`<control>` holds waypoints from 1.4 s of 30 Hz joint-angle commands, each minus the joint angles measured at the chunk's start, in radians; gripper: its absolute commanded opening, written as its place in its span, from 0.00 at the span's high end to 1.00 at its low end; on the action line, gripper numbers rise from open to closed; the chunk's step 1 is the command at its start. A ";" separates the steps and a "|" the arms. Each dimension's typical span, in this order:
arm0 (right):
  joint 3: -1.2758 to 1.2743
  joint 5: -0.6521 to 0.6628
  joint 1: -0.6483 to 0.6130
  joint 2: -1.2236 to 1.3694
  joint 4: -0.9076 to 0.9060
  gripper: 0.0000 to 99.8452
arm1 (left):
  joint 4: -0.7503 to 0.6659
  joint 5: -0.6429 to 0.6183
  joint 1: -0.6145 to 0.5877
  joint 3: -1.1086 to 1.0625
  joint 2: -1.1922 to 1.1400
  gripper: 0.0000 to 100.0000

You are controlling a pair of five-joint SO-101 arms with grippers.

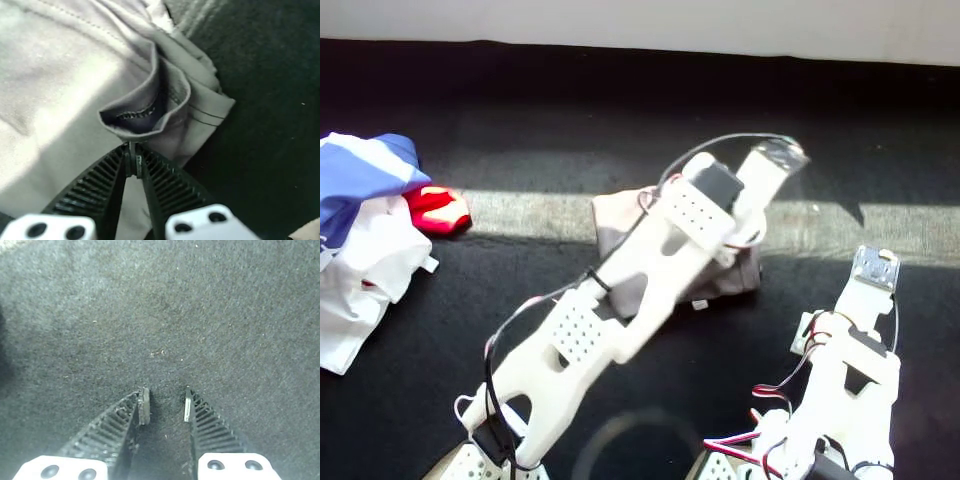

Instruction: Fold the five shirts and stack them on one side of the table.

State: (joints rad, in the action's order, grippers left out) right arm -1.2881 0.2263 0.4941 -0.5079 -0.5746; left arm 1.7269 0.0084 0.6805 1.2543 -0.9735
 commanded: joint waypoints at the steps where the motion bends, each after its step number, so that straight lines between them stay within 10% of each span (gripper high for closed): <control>1: -0.012 -0.006 -0.002 0.004 0.007 0.87 | 0.043 -0.009 0.050 0.131 0.027 0.99; 14: -0.012 -0.006 -0.002 0.004 0.007 0.87 | 0.028 -0.005 -0.133 0.136 -0.062 0.99; 21: -0.013 -0.006 -0.004 0.002 0.007 0.87 | -0.201 -0.009 -0.237 0.136 -0.188 0.99; 42: -0.015 -0.006 -0.004 0.002 0.007 0.87 | -0.493 -0.003 -0.097 0.136 -0.292 0.99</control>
State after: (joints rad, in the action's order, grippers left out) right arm -1.2881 0.2263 0.4941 -0.5079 -0.5746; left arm 1.2681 0.0023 0.5547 1.3786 -1.2712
